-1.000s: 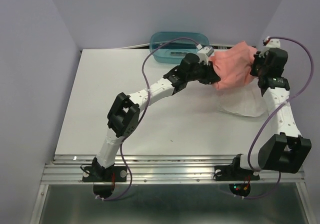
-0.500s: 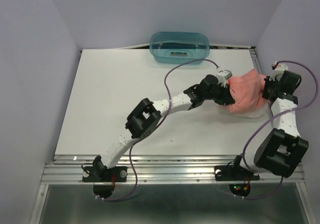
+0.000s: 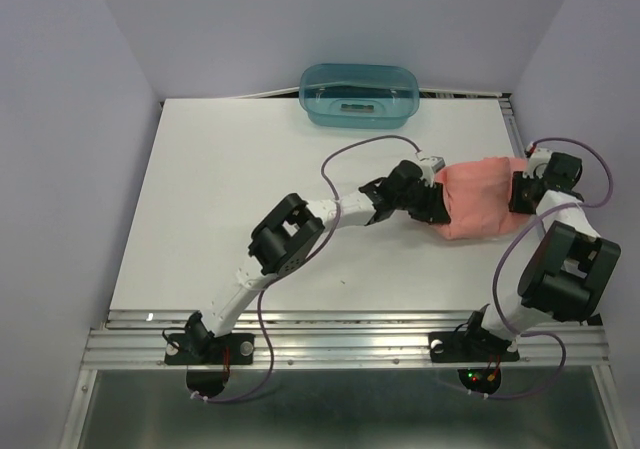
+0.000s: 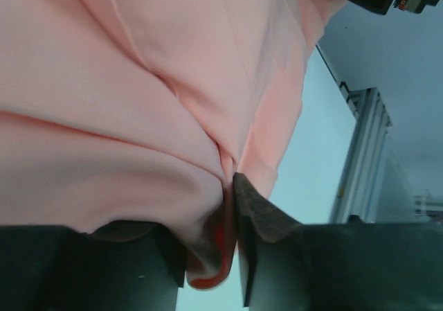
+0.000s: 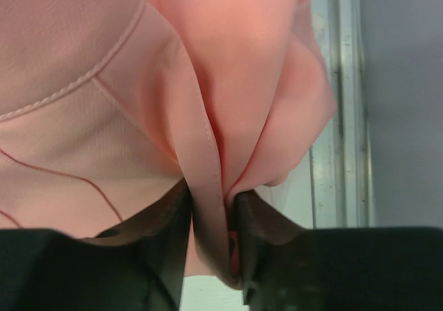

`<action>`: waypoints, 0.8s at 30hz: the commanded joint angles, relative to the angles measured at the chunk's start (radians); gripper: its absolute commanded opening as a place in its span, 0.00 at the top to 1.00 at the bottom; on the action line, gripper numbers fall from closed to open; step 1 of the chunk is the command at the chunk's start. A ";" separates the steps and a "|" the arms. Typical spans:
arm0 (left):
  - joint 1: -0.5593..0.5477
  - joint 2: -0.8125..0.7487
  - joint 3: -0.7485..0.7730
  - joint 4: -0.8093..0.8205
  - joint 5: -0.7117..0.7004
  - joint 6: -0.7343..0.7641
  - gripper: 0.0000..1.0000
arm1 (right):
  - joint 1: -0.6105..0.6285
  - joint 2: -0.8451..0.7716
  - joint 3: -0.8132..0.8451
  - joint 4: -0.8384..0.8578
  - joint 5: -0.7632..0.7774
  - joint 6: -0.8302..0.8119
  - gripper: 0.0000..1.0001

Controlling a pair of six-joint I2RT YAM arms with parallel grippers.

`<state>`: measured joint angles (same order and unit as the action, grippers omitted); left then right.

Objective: Fold and stack the skirts
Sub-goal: Neatly place the folded skirt to the corner

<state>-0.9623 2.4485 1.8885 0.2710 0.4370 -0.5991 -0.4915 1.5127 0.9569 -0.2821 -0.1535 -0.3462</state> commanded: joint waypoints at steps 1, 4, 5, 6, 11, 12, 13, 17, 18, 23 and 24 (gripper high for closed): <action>0.023 -0.178 -0.064 -0.027 0.042 0.027 0.53 | -0.028 0.004 0.089 0.054 0.095 -0.014 0.61; 0.043 -0.255 -0.104 -0.039 0.032 0.067 0.42 | -0.028 -0.003 0.131 0.031 0.106 -0.008 0.45; 0.053 -0.293 -0.120 -0.047 0.022 0.085 0.34 | -0.038 -0.002 0.144 0.012 0.111 -0.001 0.36; 0.057 -0.311 -0.129 -0.052 0.019 0.094 0.28 | -0.038 0.000 0.176 0.003 0.115 0.012 0.31; 0.100 -0.430 -0.193 -0.104 0.000 0.127 0.08 | -0.038 0.012 0.318 -0.098 0.098 0.039 0.05; 0.111 -0.481 -0.237 -0.107 -0.015 0.133 0.02 | -0.038 0.006 0.339 -0.112 0.076 0.041 0.03; 0.129 -0.512 -0.262 -0.110 -0.026 0.156 0.01 | -0.038 0.004 0.382 -0.146 0.059 0.038 0.02; 0.183 -0.701 -0.386 -0.154 -0.092 0.275 0.01 | -0.038 0.001 0.517 -0.294 -0.084 0.010 0.00; 0.200 -0.730 -0.399 -0.170 -0.104 0.303 0.01 | -0.038 0.003 0.548 -0.328 -0.172 0.009 0.00; 0.396 -0.884 -0.384 -0.410 -0.142 0.450 0.02 | 0.045 0.018 0.719 -0.528 -0.383 0.097 0.00; 0.430 -0.893 -0.367 -0.458 -0.139 0.519 0.01 | 0.080 0.015 0.736 -0.538 -0.389 0.116 0.00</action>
<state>-0.6632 1.6566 1.4872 -0.0101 0.3428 -0.2714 -0.4973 1.5314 1.5852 -0.6689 -0.3672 -0.2932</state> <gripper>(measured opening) 0.986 0.998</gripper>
